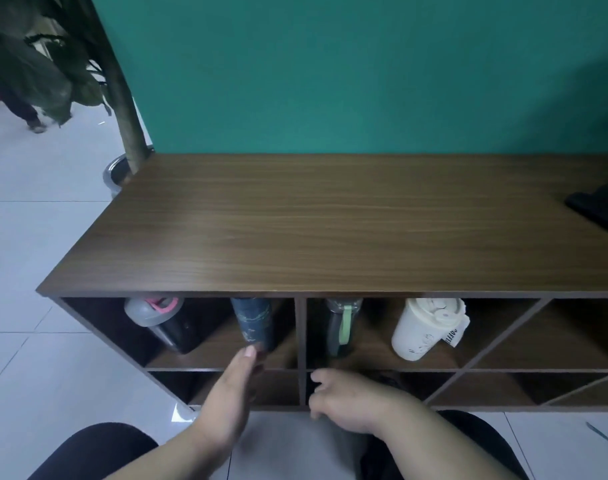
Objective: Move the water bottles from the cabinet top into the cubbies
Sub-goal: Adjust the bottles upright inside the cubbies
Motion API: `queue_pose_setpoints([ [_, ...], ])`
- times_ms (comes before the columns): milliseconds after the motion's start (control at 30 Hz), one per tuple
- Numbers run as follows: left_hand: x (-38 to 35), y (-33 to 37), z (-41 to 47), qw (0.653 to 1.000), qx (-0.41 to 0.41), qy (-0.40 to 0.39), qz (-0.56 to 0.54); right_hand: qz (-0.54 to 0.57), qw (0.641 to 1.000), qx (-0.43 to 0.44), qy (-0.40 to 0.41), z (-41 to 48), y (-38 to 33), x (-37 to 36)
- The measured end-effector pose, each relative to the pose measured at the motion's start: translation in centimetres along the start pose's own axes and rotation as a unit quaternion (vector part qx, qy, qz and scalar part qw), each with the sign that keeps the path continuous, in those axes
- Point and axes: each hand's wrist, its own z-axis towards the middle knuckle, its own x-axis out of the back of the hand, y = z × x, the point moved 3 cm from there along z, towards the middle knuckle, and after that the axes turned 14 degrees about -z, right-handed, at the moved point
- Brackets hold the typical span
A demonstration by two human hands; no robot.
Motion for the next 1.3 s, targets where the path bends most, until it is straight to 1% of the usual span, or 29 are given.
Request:
queue_pose_setpoints([
  [67, 2.4, 1.1, 0.1, 0.999, -0.025, 0.031, 0.005, 0.029, 0.998, 0.056, 0.004, 0.7, -2.0, -1.1],
  [167, 4.2, 2.1, 0.8, 0.997, -0.053, 0.049, 0.029, 0.130, 0.984, 0.112, 0.055, 1.6, -5.1, -1.9],
  [267, 4.4, 3.1, 1.3, 0.997, -0.068, 0.020, 0.041, 0.180, 0.964, 0.119, 0.153, 2.6, -7.4, -1.9],
  [333, 4.4, 3.4, 2.1, 0.998, -0.055, 0.002, 0.007, 0.201, 0.951, 0.114, 0.204, 3.4, -8.4, -1.8],
  [400, 4.1, 4.0, 2.7, 0.999, -0.045, -0.013, -0.025, 0.214, 0.939, 0.131, 0.234, 3.9, -9.3, -1.5],
  [467, 3.8, 4.2, 3.3, 0.998, -0.049, -0.022, -0.029, 0.225, 0.930, 0.139, 0.255, 4.4, -9.8, -1.1],
  [633, 3.4, 4.1, 4.4, 0.996, -0.049, -0.062, -0.037, 0.250, 0.920, 0.146, 0.264, 6.2, -10.1, -1.2],
  [733, 3.3, 4.0, 4.5, 0.995, -0.049, -0.065, -0.048, 0.266, 0.916, 0.143, 0.265, 6.6, -10.0, -1.3],
  [867, 3.0, 3.8, 4.3, 0.995, -0.040, -0.076, -0.055, 0.250, 0.919, 0.134, 0.275, 6.8, -9.7, -1.3],
  [1067, 2.5, 3.9, 3.8, 0.993, -0.048, -0.090, -0.059, 0.243, 0.919, 0.135, 0.279, 6.7, -9.6, -1.3],
  [1133, 2.8, 3.8, 3.9, 0.994, -0.056, -0.082, -0.050, 0.246, 0.920, 0.128, 0.276, 6.5, -9.7, -1.4],
  [1200, 3.7, 3.4, 4.1, 0.996, -0.059, -0.049, -0.037, 0.251, 0.928, 0.104, 0.256, 6.2, -9.9, -1.8],
  [1300, 5.5, 2.9, 3.7, 0.999, -0.026, 0.005, -0.027, 0.208, 0.959, 0.027, 0.190, 5.8, -10.1, -3.1],
])
